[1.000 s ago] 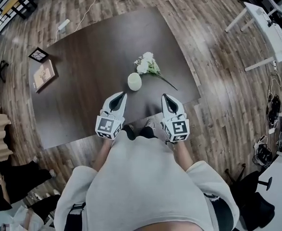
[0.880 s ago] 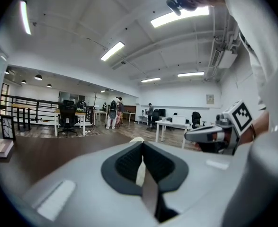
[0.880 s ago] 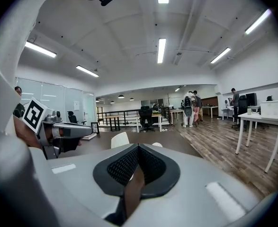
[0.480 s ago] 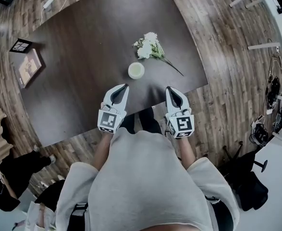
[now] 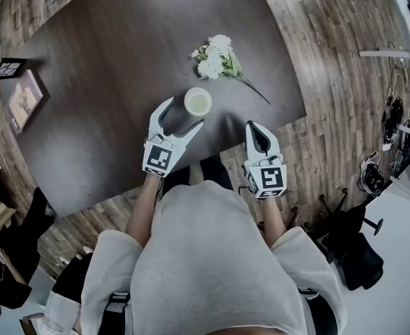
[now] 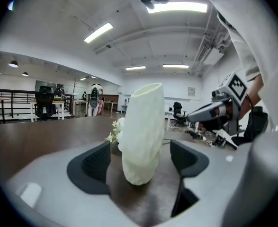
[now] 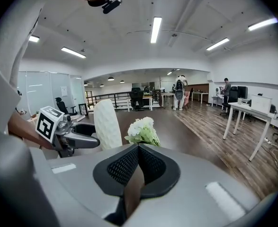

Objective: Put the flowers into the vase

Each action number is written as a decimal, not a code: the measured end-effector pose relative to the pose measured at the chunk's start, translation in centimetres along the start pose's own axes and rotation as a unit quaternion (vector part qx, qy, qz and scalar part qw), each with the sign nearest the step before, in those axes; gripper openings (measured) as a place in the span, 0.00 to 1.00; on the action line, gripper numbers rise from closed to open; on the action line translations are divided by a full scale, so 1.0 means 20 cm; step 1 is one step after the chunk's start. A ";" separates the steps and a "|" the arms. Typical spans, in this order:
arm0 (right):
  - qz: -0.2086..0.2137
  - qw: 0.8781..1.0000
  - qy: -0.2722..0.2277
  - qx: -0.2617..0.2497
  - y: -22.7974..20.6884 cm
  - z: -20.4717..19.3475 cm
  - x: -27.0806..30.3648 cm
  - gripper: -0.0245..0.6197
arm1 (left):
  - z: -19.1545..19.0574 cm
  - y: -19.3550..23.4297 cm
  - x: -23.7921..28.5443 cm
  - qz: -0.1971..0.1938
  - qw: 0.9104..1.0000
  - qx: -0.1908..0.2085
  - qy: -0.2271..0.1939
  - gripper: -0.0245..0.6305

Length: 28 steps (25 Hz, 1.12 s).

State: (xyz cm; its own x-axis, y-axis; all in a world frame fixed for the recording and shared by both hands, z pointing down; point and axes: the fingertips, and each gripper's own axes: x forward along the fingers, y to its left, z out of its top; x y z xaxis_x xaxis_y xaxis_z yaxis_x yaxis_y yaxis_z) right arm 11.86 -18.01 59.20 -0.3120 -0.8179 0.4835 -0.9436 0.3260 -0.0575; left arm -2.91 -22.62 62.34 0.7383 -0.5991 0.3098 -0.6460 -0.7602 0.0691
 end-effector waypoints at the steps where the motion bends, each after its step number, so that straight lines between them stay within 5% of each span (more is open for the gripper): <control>1: 0.001 1.000 0.001 -0.001 -0.01 0.00 0.01 0.04 | 0.01 0.00 0.03 -0.006 1.000 0.003 -0.002 0.63; 10: 0.017 1.000 0.013 -0.006 -0.06 0.02 0.14 0.04 | 0.06 -0.02 0.16 -0.035 0.999 0.019 -0.021 0.63; 14: 0.015 0.998 0.050 -0.047 -0.10 -0.04 0.24 0.04 | 0.07 -0.02 0.18 -0.038 0.999 0.020 -0.031 0.57; 17: 0.015 0.990 0.094 -0.100 -0.12 -0.12 0.34 0.26 | 0.07 -0.02 0.19 -0.038 0.999 0.015 -0.031 0.57; 19: -0.007 0.977 0.137 -0.161 -0.17 -0.17 0.39 0.27 | 0.07 -0.02 0.18 -0.039 0.999 0.016 -0.031 0.57; 23: -0.061 0.921 0.195 -0.331 -0.24 -0.21 0.51 0.29 | 0.07 -0.02 0.18 -0.037 0.999 0.018 -0.034 0.57; 26: -0.060 0.901 0.218 -0.369 -0.26 -0.25 0.58 0.35 | 0.06 -0.02 0.18 -0.039 0.999 0.018 -0.032 0.57; 28: -0.068 0.872 0.243 -0.420 -0.29 -0.28 0.62 0.40 | 0.06 -0.02 0.18 -0.040 0.999 0.017 -0.031 0.57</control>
State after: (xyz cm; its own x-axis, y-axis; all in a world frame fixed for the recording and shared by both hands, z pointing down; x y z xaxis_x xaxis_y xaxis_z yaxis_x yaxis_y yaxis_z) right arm 14.06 -27.27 70.42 0.0732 -0.6457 0.7601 -0.4911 0.6400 0.5910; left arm 0.39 -24.78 62.22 0.7991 -0.5490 0.2451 -0.5774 -0.8144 0.0582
